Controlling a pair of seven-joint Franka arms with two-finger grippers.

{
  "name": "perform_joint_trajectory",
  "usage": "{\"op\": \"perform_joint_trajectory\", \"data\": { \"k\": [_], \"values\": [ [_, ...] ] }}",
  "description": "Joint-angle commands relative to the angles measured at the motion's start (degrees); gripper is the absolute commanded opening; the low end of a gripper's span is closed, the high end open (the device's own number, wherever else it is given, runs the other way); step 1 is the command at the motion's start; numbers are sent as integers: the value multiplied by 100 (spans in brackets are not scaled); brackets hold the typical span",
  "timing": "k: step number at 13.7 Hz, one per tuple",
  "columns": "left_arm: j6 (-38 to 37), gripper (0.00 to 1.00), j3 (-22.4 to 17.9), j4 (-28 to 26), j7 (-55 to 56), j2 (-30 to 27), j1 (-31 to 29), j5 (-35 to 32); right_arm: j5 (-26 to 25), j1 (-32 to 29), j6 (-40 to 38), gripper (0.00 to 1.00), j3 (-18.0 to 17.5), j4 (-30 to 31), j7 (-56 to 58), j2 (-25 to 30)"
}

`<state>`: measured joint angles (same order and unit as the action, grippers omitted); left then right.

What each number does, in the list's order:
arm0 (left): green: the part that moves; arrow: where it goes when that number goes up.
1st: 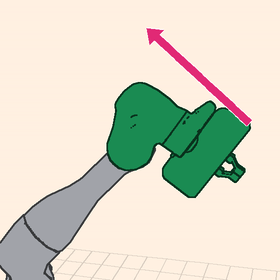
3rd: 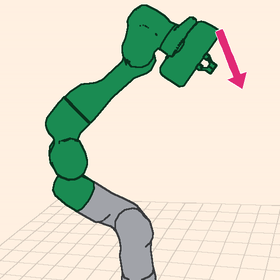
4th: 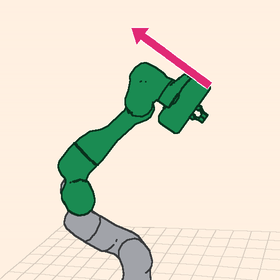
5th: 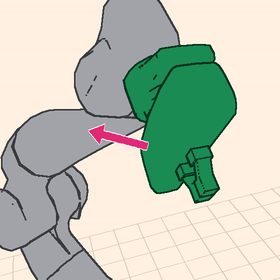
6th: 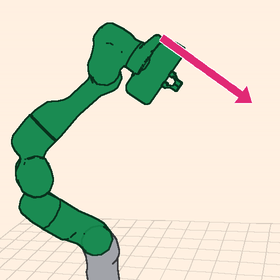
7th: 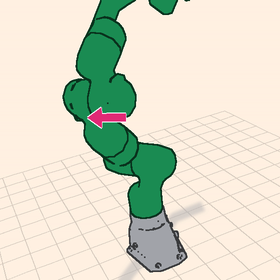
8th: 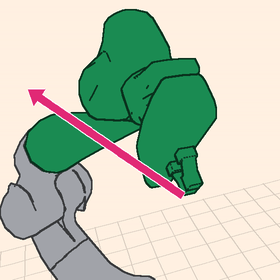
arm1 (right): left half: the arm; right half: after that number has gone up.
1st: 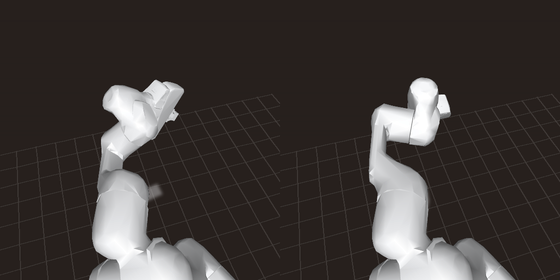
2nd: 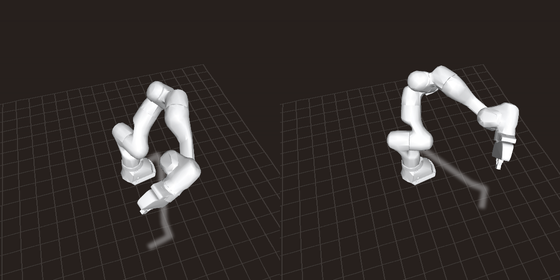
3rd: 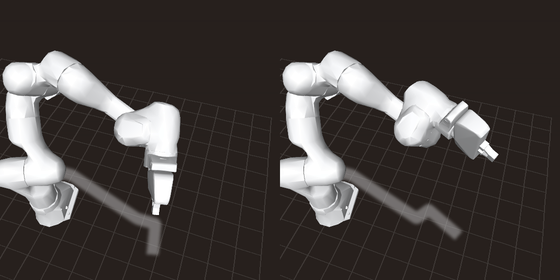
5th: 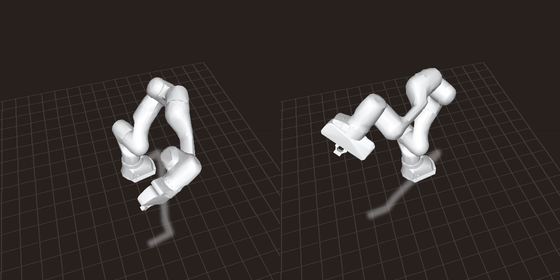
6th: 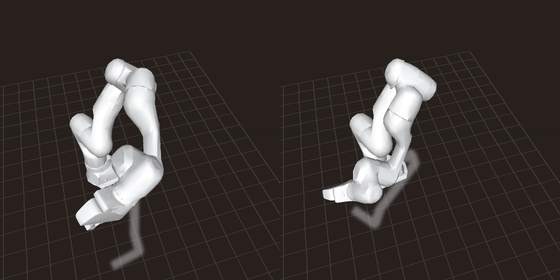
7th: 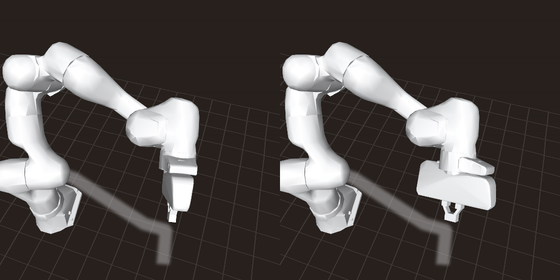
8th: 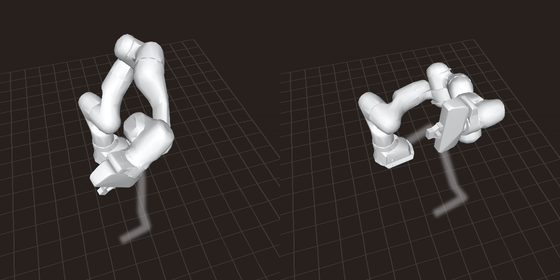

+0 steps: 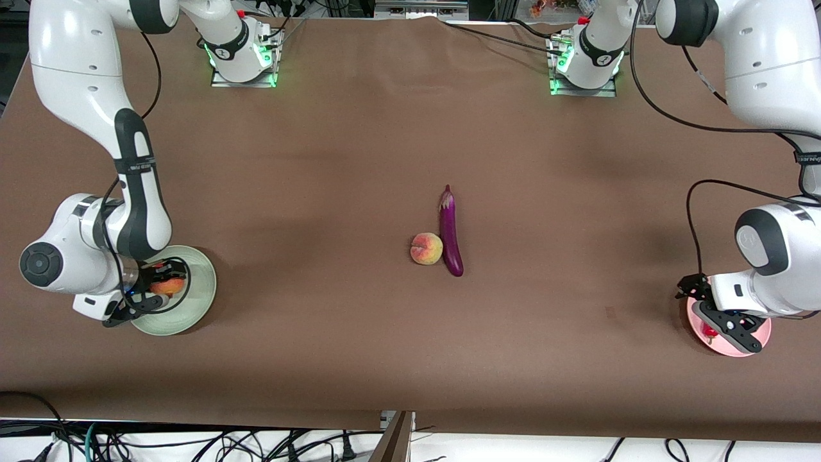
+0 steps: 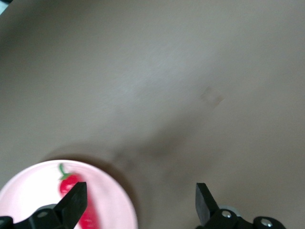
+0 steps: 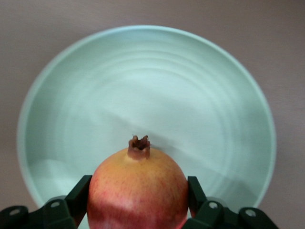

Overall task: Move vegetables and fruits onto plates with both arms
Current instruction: 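Carry the pomegranate to the green plate with the right gripper, then release the pomegranate with the right gripper while the left gripper grasps the eggplant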

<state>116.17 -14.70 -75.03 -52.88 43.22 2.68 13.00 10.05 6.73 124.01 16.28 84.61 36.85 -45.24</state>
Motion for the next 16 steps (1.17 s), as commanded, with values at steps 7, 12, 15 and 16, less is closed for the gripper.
{"op": "perform_joint_trajectory", "data": {
  "k": [7,12,15,16],
  "values": [
    [-719,100,703,-600,4018,-604,971,159,330,-76,-190,100,-116,-251,253,77],
    [-210,100,1408,-1134,6121,-805,1795,124,727,468,-1502,100,-125,-1069,-1123,86],
    [551,100,1408,-2300,6647,-1366,2602,115,875,891,-1538,100,-125,-1069,-1926,147],
    [1113,100,1417,-2801,6954,-1516,2876,115,1155,961,-1538,100,-125,-1060,-1962,147]
  ]
}}
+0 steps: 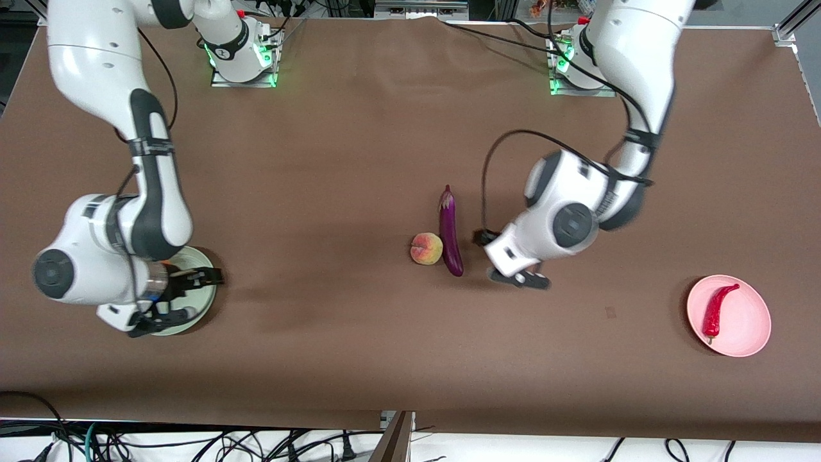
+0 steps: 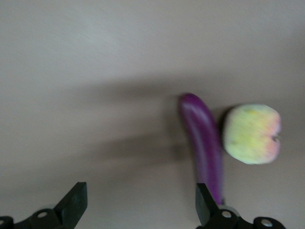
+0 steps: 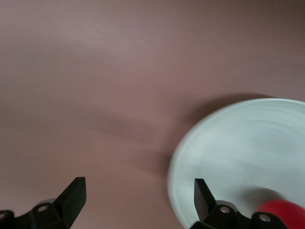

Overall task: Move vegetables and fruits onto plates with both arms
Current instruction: 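Release the pomegranate with the right gripper while the left gripper grasps the eggplant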

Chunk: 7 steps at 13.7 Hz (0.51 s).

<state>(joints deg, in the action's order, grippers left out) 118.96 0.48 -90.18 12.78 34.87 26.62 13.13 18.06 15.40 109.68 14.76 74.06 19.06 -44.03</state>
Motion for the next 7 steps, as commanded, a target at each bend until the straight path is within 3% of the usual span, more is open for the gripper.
{"op": "perform_joint_trajectory", "data": {
  "k": [1,3,5,6,7],
  "values": [
    [1500,100,-101,-1657,627,-692,824,102,651,138,-105,100,27,3,-192,17],
    [2452,100,-109,-2116,884,-544,1161,76,812,208,-96,100,-25,38,-245,8],
    [3007,100,-101,-2136,928,-202,1249,76,804,340,-61,100,-52,30,-717,-18],
    [3280,91,-109,-2144,928,-69,1345,67,804,497,-9,100,-52,30,-937,-18],
    [3369,50,-118,-2144,859,-42,1320,67,778,717,0,100,-52,30,-1174,-44]
  ]
}}
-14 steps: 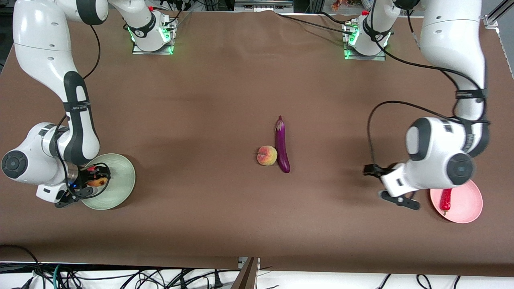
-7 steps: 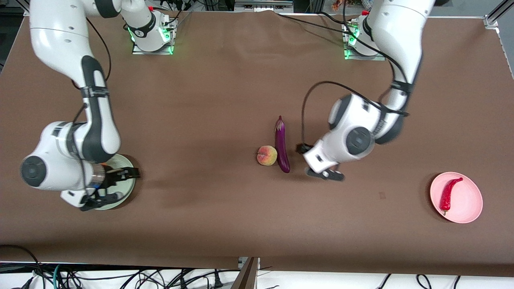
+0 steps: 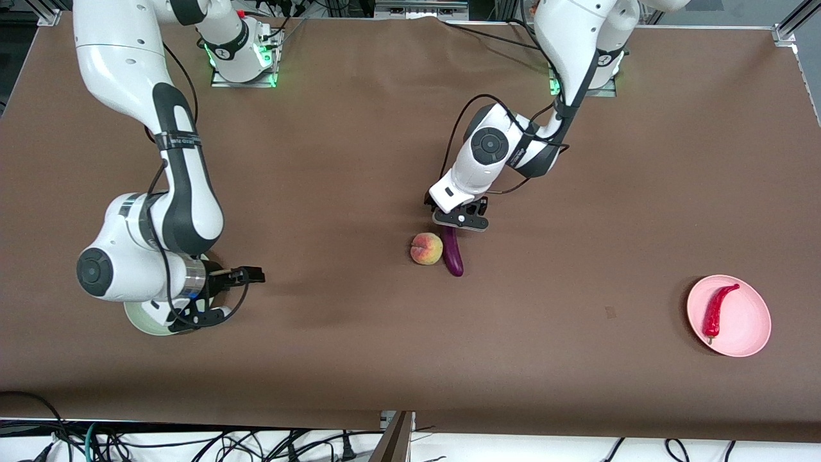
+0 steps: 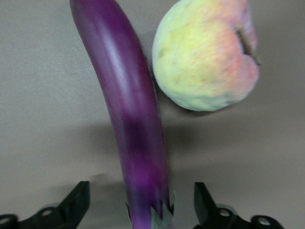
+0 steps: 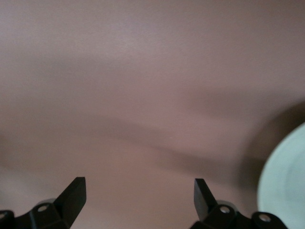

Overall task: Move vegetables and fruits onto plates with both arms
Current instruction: 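Release the pomegranate with the right gripper while the left gripper grasps the eggplant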

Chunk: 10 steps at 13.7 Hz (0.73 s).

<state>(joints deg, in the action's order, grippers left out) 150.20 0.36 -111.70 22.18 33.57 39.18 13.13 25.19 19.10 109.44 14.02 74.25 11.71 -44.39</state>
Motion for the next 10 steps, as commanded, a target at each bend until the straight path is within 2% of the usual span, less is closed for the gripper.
{"op": "perform_joint_trajectory", "data": {
  "k": [1,2,4,7,8,10],
  "values": [
    [237,23,-115,17,-73,53,46,67,65,470,147,100,22,11,-677,-9],
    [229,13,-124,-1,-73,-8,11,58,65,567,313,100,22,11,-879,-17],
    [89,4,-141,-1,-56,-148,-15,58,39,857,429,100,22,19,-1318,-61],
    [-866,4,-185,25,-73,-648,-444,23,57,1243,762,100,22,19,-2021,-131],
    [-1331,9,-194,104,-73,-842,-664,-177,39,1454,903,100,22,19,-2346,-175],
    [-2307,9,-203,428,-90,-1080,-1129,-1044,39,1893,1341,100,22,19,-3180,-289]
  ]
}}
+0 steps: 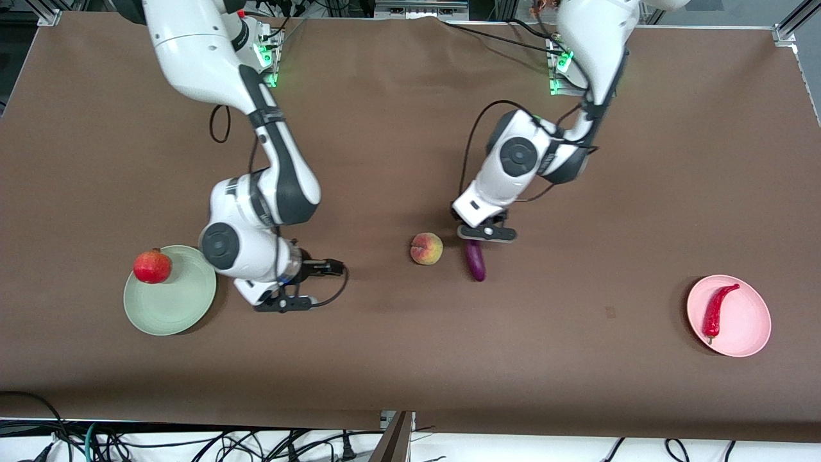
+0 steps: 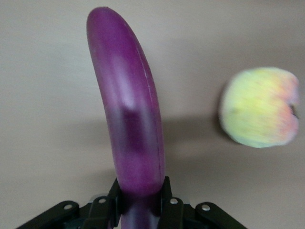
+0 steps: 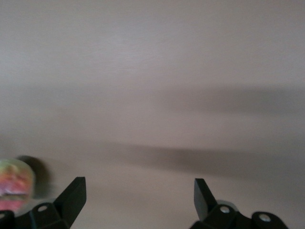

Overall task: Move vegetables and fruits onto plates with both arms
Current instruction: 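Grasp the peach with the right gripper while the left gripper carries the eggplant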

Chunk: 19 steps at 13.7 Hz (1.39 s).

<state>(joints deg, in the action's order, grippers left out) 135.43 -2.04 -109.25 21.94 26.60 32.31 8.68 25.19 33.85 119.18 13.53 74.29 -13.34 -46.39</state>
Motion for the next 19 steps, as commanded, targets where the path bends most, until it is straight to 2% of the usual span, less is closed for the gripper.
{"op": "perform_joint_trajectory", "data": {
  "k": [1,3,5,6,10,12,16,19],
  "values": [
    [-1347,10,45,445,-171,-410,-671,-1014,21,682,647,100,71,15,-1078,-150],
    [-2123,10,19,894,-662,-375,-1014,-1595,21,1034,1114,100,79,15,-1791,-264],
    [-2188,15,19,1027,-1521,-375,-1602,-2036,21,1255,1343,100,79,15,-2048,-326],
    [-2170,18,28,1150,-2031,-331,-1953,-2063,21,1342,1396,100,79,15,-2075,-344],
    [-2144,18,19,1879,-4316,221,-3167,-2099,21,1650,1932,100,79,15,-2462,-484],
    [-1760,19,28,2126,-5292,477,-3712,-2221,21,1738,2117,100,88,6,-2489,-581],
    [-828,19,19,2223,-6919,846,-4609,-2222,-49,1958,2486,100,88,15,-2489,-757],
    [77,20,28,2591,-7922,1486,-5224,-2169,-84,2011,2750,100,88,15,-2489,-880]
  ]
}}
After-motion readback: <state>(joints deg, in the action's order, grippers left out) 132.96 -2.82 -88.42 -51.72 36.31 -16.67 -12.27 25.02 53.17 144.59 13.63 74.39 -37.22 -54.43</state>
